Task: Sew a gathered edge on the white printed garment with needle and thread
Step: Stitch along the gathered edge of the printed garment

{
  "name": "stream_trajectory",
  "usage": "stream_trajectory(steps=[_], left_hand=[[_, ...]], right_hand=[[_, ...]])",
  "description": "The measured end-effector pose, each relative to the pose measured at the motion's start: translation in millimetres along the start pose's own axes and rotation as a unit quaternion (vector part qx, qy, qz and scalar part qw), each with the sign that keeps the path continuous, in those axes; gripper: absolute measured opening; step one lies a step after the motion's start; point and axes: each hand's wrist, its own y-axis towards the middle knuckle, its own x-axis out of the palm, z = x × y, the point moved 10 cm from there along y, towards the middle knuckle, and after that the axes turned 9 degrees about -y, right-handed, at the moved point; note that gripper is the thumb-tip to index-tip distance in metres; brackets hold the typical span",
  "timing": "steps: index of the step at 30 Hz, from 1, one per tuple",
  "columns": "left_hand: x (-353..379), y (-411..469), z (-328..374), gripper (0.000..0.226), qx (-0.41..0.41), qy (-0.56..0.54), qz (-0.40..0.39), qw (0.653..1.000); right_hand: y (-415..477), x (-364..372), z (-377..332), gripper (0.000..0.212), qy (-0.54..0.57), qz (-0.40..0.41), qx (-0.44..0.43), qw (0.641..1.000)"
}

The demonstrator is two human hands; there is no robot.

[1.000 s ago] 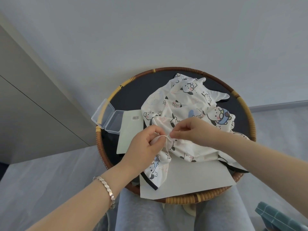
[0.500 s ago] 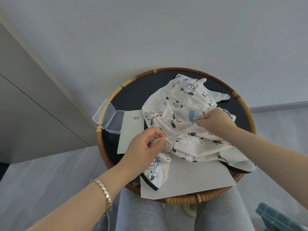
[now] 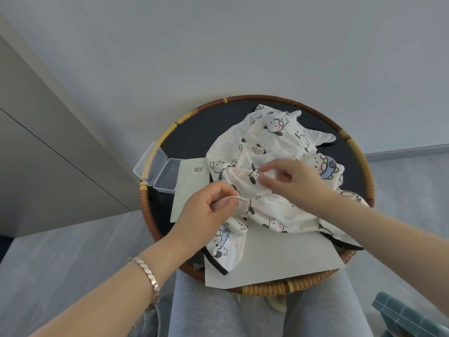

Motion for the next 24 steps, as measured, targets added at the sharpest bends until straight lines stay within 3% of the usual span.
stream_trajectory(steps=[2, 4, 8, 12, 16, 20, 24], left_hand=[[-2, 2, -1, 0.021, 0.008, 0.020, 0.004, 1.000], [-3, 3, 1, 0.019, 0.021, 0.048, -0.001, 0.999], [-7, 7, 12, 0.002, 0.046, 0.170, -0.046, 0.983], [-18, 12, 20, 0.011, 0.102, 0.396, -0.061, 0.910], [-22, 9, 4, 0.020, 0.068, 0.388, -0.048, 0.918], [-15, 2, -15, 0.012, 0.021, 0.298, -0.052, 0.953], [-13, -3, -10, 0.025, 0.046, 0.272, -0.043, 0.960]], right_hand=[[-10, 26, -14, 0.015, 0.030, -0.103, -0.030, 0.994], [-13, 39, -17, 0.017, -0.004, -0.133, -0.040, 0.990], [-8, 36, -15, 0.017, -0.126, -0.067, -0.061, 0.988], [-8, 22, -13, 0.020, -0.172, -0.018, -0.068, 0.982], [-11, 29, -11, 0.022, -0.157, -0.028, -0.073, 0.985], [-13, 39, -10, 0.022, -0.131, -0.049, -0.063, 0.988], [-15, 40, -10, 0.027, -0.106, -0.050, -0.061, 0.991]])
